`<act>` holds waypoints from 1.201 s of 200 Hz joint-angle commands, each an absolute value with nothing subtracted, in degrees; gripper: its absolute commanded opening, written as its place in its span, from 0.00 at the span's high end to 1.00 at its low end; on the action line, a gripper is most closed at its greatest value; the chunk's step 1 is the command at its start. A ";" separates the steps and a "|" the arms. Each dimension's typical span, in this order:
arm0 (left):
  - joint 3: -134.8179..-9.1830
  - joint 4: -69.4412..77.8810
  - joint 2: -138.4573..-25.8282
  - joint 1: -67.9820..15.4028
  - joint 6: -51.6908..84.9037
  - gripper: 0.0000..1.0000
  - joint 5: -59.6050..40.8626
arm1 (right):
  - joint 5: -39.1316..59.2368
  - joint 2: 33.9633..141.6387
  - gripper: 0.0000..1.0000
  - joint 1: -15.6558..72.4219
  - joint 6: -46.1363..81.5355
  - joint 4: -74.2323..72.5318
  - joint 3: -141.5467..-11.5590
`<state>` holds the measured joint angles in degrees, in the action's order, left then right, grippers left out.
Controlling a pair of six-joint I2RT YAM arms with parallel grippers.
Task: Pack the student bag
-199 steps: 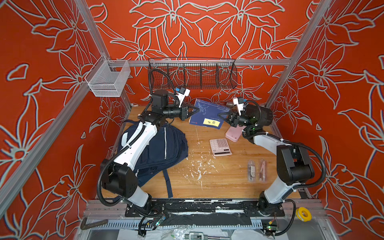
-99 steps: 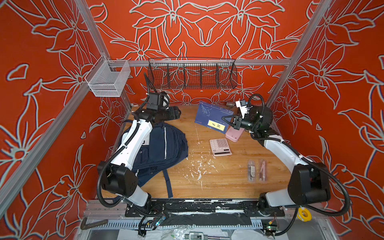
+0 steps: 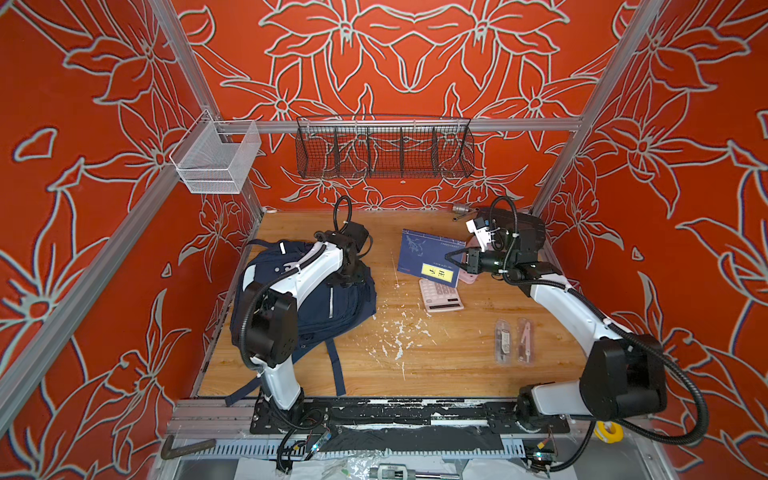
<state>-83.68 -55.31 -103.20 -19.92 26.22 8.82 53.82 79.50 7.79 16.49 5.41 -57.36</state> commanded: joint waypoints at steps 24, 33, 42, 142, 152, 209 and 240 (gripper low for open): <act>-82.24 -59.95 -106.27 -20.13 30.61 0.31 16.41 | 53.87 80.69 1.00 8.82 14.92 6.75 -57.77; -81.23 -59.02 -106.11 -20.15 30.84 0.31 17.00 | 53.97 81.06 1.00 9.03 15.09 6.77 -57.74; -80.46 -58.30 -106.39 -20.14 31.00 0.33 17.43 | 54.02 81.66 1.00 9.18 15.40 6.67 -57.83; -86.40 -57.04 -92.62 -21.86 18.47 1.00 7.25 | 54.30 85.39 1.00 11.38 25.31 13.09 -61.41; -88.50 -57.40 -90.53 -22.16 16.23 1.00 4.82 | 55.01 85.34 1.00 12.32 26.99 11.89 -61.74; -93.86 -58.00 -85.43 -22.34 12.55 1.00 -1.65 | 53.55 87.67 1.00 20.15 37.17 7.63 -64.45; -93.02 -54.16 -82.18 -22.32 13.22 1.00 -4.34 | 50.41 88.92 1.00 20.91 41.07 7.09 -63.72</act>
<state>-92.77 -59.90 -86.00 -22.24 14.52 -1.96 52.21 87.44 20.84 35.14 10.20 -63.05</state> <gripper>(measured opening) 0.061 0.112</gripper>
